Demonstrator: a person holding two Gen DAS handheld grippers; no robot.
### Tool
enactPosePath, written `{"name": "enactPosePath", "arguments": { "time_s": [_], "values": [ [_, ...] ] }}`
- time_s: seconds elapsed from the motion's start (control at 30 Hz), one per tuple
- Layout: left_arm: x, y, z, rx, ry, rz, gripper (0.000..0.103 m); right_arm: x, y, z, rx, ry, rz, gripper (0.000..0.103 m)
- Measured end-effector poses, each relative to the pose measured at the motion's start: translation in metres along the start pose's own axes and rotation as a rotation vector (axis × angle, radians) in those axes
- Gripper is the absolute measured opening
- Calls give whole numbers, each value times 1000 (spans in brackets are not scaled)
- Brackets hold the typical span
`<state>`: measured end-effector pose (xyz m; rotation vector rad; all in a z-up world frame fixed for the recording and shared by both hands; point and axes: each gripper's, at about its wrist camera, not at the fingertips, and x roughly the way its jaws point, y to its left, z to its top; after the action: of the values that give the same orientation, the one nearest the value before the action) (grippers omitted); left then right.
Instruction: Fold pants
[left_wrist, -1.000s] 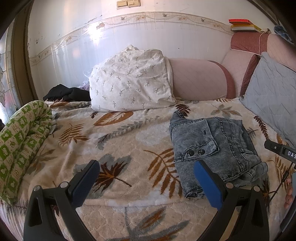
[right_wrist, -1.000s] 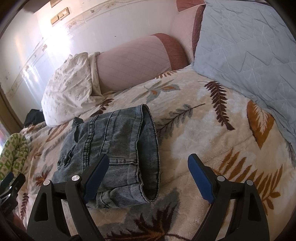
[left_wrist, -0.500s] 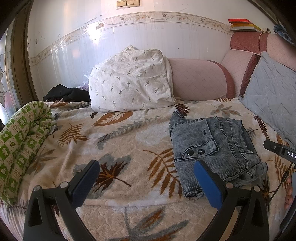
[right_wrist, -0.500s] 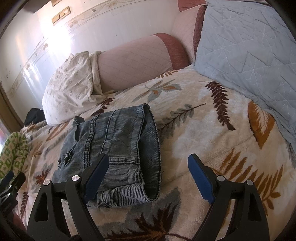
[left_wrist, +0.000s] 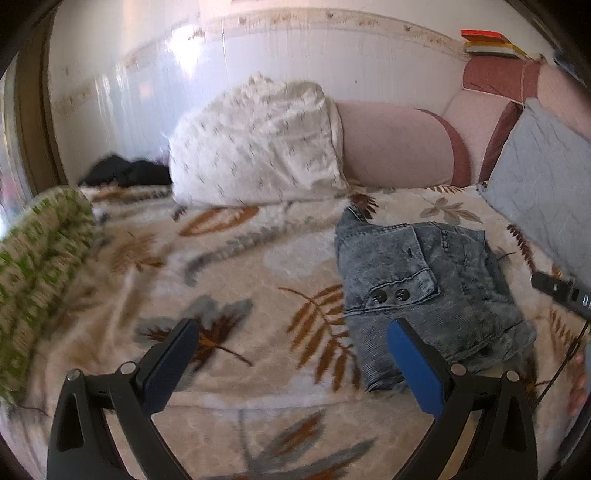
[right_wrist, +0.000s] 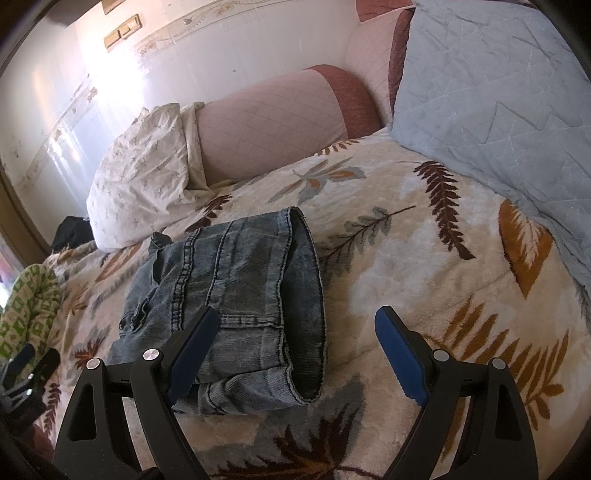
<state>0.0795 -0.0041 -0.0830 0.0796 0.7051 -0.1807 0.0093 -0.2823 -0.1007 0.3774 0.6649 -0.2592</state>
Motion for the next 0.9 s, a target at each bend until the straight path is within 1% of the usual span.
{"name": "enactPosePath", "arguments": {
  "time_s": [0.07,0.13,0.2,0.33,0.37,0.43,0.53,0.63,0.73,0.8,0.9],
  "values": [
    [8,-1,10,-14,9,-15,103,1,-4,3,17,4,10,87],
    [17,-7,21,9,9,-16,103,3,-9,7,38,6,26,87],
    [31,-13,25,26,45,-26,103,5,-13,12,54,5,42,87],
    [56,-20,25,-1,121,-124,103,18,-19,21,79,47,94,87],
    [60,-22,26,-7,130,-143,103,21,-20,23,83,56,102,87],
    [66,-24,29,-12,127,-171,103,29,-22,28,104,71,117,87],
    [71,-29,30,9,127,-232,103,47,-21,33,105,129,157,88],
    [81,-36,29,33,158,-300,103,64,-16,34,86,183,164,88],
    [87,-41,26,61,169,-322,103,74,-14,35,63,208,152,88],
    [89,-41,25,54,175,-347,103,79,-15,36,54,221,144,88],
    [94,-39,23,11,202,-386,103,85,-22,33,76,246,138,88]
  ]
}}
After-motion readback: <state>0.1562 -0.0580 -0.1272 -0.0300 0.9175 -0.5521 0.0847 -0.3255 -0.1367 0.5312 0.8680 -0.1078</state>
